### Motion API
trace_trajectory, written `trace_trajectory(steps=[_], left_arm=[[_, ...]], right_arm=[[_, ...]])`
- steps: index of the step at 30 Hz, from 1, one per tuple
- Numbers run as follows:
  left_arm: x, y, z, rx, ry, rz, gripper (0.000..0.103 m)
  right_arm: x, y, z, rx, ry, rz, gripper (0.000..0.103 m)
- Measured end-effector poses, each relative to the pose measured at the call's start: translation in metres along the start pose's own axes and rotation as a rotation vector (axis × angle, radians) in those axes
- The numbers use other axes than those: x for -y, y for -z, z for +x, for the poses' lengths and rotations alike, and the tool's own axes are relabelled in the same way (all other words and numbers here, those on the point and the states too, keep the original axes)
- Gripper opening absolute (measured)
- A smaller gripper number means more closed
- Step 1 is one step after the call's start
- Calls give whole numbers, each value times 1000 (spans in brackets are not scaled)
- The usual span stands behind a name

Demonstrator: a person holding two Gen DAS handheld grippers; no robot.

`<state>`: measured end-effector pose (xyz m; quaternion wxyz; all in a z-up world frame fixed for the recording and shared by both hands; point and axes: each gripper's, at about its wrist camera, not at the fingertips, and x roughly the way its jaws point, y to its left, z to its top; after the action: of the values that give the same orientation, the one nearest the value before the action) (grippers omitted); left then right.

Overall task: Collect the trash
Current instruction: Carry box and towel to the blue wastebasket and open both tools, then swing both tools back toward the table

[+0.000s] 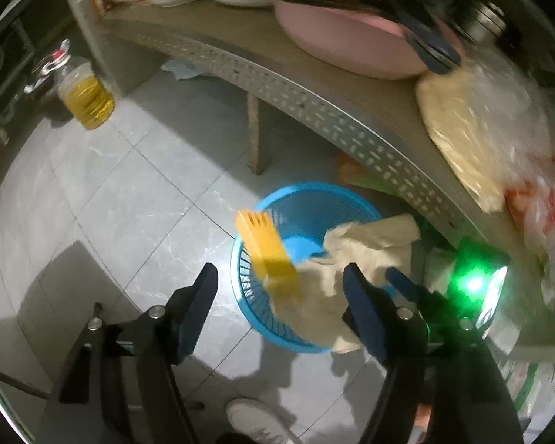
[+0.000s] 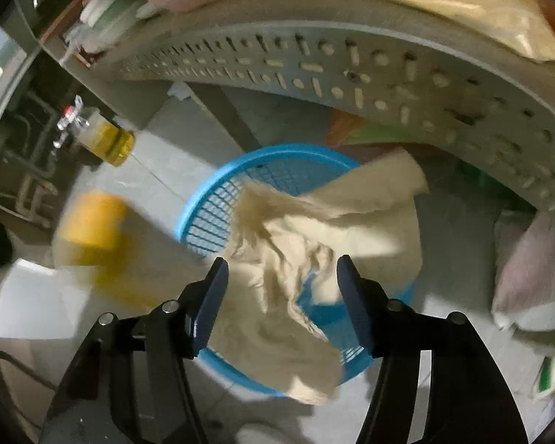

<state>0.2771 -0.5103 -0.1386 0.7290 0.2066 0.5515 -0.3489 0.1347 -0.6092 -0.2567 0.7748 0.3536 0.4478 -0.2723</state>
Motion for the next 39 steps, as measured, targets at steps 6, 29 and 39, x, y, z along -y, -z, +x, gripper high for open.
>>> trace_trajectory(steps=[6,29,39], left_arm=[[-3,7,-24,49,17,-13,78],[-24,195,-244,335,189,-33,94],[-91,303,-310,461,185,-209,97]], right_arm=[[14,15,-20,43,-5,15,62],[-19,121,-214,293,214,-298,95],[-73,162,-261,427,260,-519,95]])
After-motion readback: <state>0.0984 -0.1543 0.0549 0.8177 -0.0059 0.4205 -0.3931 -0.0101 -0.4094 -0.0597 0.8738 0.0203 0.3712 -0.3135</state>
